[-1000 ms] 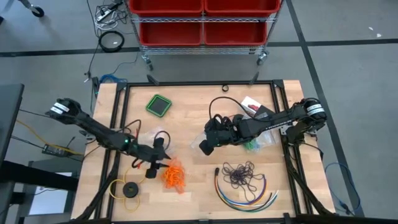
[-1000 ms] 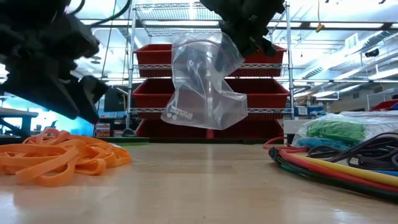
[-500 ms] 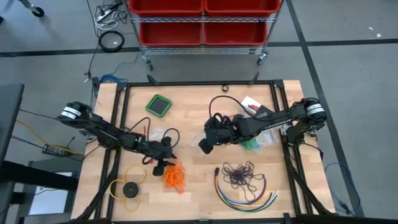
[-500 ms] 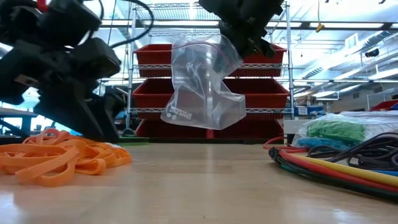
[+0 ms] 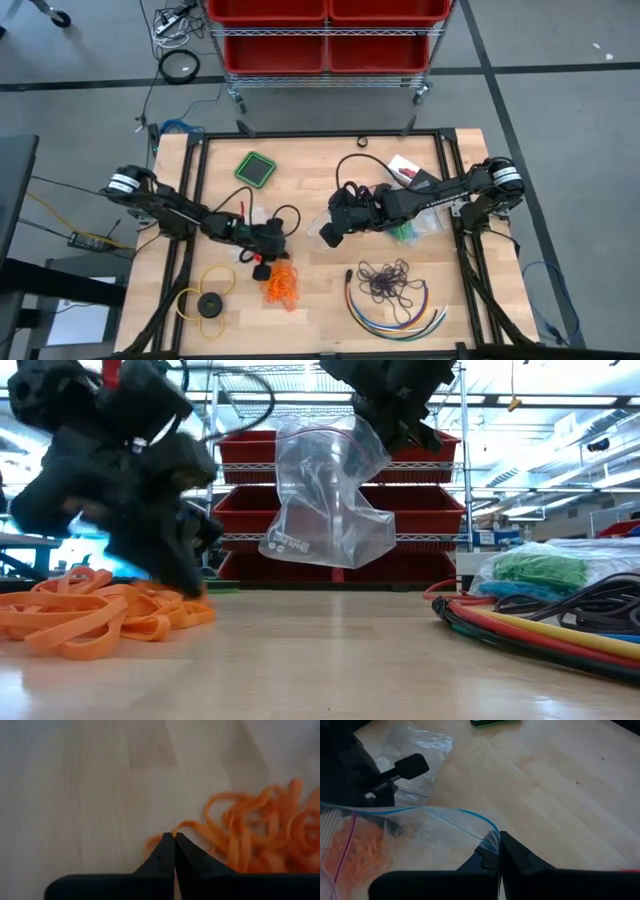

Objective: Sort rubber bands
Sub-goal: Put the orange rubber band into the transparent zip bag

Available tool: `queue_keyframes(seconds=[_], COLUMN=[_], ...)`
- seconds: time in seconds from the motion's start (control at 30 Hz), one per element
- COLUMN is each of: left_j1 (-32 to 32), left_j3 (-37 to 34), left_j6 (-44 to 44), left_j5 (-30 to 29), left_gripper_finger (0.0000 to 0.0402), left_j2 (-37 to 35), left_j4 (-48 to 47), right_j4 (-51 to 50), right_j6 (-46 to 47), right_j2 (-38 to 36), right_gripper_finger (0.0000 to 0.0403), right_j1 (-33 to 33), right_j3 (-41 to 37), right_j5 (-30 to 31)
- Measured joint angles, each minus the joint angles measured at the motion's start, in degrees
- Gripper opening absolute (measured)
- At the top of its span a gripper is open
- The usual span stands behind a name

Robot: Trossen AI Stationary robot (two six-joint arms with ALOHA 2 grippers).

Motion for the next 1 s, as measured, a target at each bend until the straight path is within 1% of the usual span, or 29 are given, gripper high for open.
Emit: queue_keyframes(seconds=[0.13, 0.33, 0.5, 0.67, 0.8, 0.83, 0.87, 0.93, 0.97, 1.0], left_j1=[0.0, 0.0, 0.0, -0.5, -0.6, -0.5, -0.5, -0.7, -0.8, -0.8], left_j3=[3.2, 10.9, 17.4, 17.9, 16.6, 16.2, 15.8, 15.0, 14.8, 14.6], left_j6=[2.8, 6.4, 7.7, 7.6, 7.0, 6.9, 7.0, 7.5, 7.6, 6.9], left_j5=[-1.0, -2.6, -2.0, -1.6, -5.9, -5.9, -5.5, -1.6, -0.4, -0.5], left_gripper_finger=[0.0005, 0.0002, 0.0002, 0.0002, 0.0003, 0.0004, 0.0004, 0.0004, 0.0004, 0.0004], left_j2=[-4.0, -11.0, -13.4, -13.2, -12.8, -12.8, -12.8, -12.8, -12.8, -12.8], left_j4=[-5.4, -20.1, -31.1, -35.3, -35.9, -35.5, -33.8, -29.7, -29.2, -29.9], right_j4=[0.0, 0.1, 0.3, 0.6, 0.6, 0.6, 0.6, 0.6, 0.6, 0.6], right_j6=[-0.4, -0.4, -0.5, -0.9, -0.9, -0.9, -0.9, -0.9, -1.0, -1.0], right_j2=[0.0, 0.0, 0.0, 0.0, 0.0, 0.0, 0.0, 0.0, 0.0, 0.0], right_gripper_finger=[0.0000, 0.0000, 0.0000, 0.0000, 0.0000, 0.0000, 0.0000, 0.0000, 0.0000, 0.0000], right_j1=[0.0, 0.0, 0.0, 0.0, 0.0, 0.0, 0.0, 0.0, 0.0, 0.0], right_j3=[0.0, 0.0, 0.0, 0.0, 0.0, 0.0, 0.0, 0.0, 0.0, 0.0], right_j5=[0.0, 0.0, -0.1, -0.2, -0.2, -0.2, -0.2, -0.2, -0.2, -0.2])
